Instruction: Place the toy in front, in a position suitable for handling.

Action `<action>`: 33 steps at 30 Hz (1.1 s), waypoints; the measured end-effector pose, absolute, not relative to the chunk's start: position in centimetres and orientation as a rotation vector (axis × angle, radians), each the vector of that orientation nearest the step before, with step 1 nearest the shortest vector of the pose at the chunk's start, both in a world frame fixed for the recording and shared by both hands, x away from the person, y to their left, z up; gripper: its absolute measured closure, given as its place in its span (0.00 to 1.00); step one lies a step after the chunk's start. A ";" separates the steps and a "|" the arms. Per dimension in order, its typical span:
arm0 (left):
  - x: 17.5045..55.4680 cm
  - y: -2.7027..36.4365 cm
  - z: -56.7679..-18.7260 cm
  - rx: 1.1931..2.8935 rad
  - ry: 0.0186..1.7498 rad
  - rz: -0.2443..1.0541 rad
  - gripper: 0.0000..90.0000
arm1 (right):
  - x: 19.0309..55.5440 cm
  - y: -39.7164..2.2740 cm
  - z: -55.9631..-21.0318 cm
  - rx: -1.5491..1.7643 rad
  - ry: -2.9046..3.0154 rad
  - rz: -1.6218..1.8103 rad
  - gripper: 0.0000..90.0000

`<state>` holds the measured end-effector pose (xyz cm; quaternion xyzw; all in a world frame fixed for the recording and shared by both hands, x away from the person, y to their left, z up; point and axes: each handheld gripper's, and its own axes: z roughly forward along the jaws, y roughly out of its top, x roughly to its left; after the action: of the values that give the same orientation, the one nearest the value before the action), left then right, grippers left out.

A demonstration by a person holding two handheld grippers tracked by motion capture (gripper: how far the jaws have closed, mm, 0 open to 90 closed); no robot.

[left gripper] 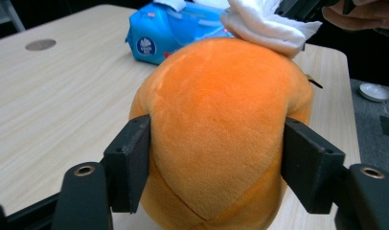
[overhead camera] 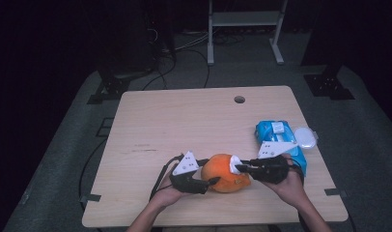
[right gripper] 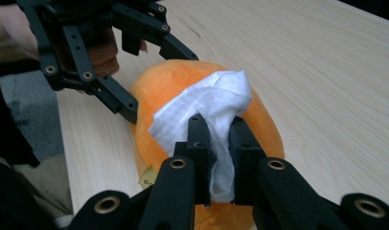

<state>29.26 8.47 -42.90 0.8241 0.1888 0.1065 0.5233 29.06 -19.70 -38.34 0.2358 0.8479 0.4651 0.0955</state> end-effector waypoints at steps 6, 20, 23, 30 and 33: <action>30.9 9.0 -44.2 1.912 0.620 0.017 0.13 | 29.6 -21.0 -39.5 0.766 2.535 1.383 0.90; 29.7 8.5 -43.2 1.957 0.491 0.200 0.36 | 28.6 -19.2 -38.0 0.658 2.510 1.337 0.90; 29.7 8.5 -43.4 1.954 0.494 0.183 0.35 | 29.4 -20.8 -39.0 0.745 2.500 1.327 0.90; 30.1 8.2 -43.5 1.959 0.496 0.168 0.30 | 29.7 -20.6 -39.3 0.756 2.506 1.299 0.90; 30.1 8.4 -43.6 1.966 0.503 0.172 0.30 | 29.8 -20.3 -39.3 0.751 2.509 1.302 0.90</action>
<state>30.06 8.41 -43.57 0.8218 0.2103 0.0719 0.5247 29.81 -20.31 -39.26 0.2551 0.8529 0.4424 0.1082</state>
